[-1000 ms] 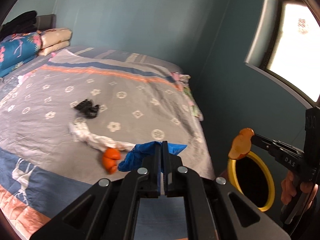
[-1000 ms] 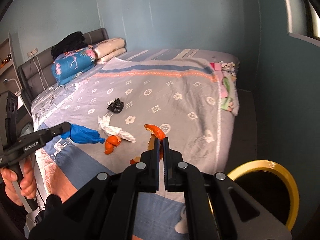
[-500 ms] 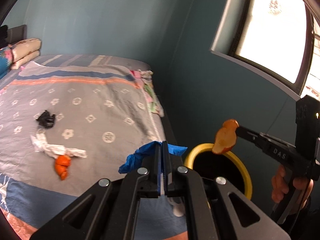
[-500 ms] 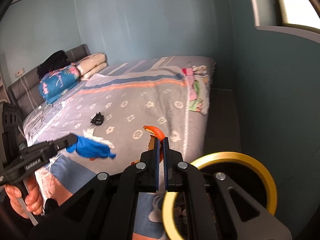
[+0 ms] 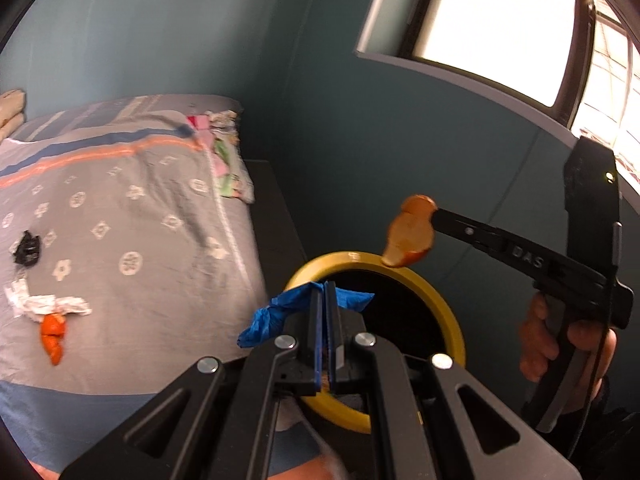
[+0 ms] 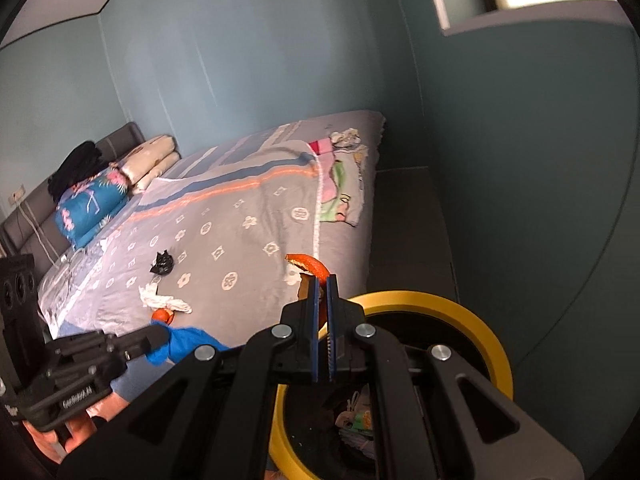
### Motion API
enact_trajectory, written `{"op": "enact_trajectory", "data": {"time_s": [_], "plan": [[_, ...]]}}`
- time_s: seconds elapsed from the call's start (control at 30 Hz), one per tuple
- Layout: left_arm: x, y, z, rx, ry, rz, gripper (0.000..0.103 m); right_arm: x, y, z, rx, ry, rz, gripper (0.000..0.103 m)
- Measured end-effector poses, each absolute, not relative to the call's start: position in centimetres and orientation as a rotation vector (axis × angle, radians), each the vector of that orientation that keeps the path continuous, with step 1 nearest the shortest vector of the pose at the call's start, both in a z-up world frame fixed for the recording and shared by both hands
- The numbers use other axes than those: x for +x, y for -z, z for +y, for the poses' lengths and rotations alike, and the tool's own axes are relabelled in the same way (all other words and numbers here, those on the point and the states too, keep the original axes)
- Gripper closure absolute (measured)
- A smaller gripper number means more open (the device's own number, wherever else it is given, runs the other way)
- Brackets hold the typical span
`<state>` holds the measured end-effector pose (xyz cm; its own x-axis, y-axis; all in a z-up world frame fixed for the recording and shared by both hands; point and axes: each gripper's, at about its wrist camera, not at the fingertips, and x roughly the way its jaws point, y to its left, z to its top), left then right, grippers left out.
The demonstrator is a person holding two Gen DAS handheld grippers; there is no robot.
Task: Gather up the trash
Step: 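Carry the blue glove and orange peel to the bin and open both grippers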
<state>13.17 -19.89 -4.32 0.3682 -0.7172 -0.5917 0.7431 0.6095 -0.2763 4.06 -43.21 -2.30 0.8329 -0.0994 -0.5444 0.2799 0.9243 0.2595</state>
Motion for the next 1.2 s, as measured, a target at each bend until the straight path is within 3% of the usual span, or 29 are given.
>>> {"op": "enact_trajectory", "data": {"time_s": [0.5,0.53,0.6,0.67,0.8,1.2], "plan": [[11.5,7.5,-25.7,0.125,1.021,0.813,0.101,2.7,4.9,-48.0,0.453,0.233,0.569,0.098],[11.5,7.7,-25.7,0.126,1.017,0.819,0.097,2.7,5.0,-48.0,0.456,0.238,0.568,0.098],[11.6,8.0,-25.7,0.118,1.014,0.831,0.075,2.7,5.2,-48.3,0.459,0.25,0.576,0.097],[11.6,8.1,-25.4,0.112,1.006,0.822,0.069,2.7,5.3,-48.5,0.468,0.265,0.575,0.096],[12.0,8.1,-24.7,0.094,0.99,0.821,0.051,2.2,5.4,-48.7,0.489,0.282,0.563,0.065],[14.2,7.6,-20.8,0.031,0.877,0.793,0.023,2.9,5.1,-47.8,0.473,0.264,0.569,0.061]]}}
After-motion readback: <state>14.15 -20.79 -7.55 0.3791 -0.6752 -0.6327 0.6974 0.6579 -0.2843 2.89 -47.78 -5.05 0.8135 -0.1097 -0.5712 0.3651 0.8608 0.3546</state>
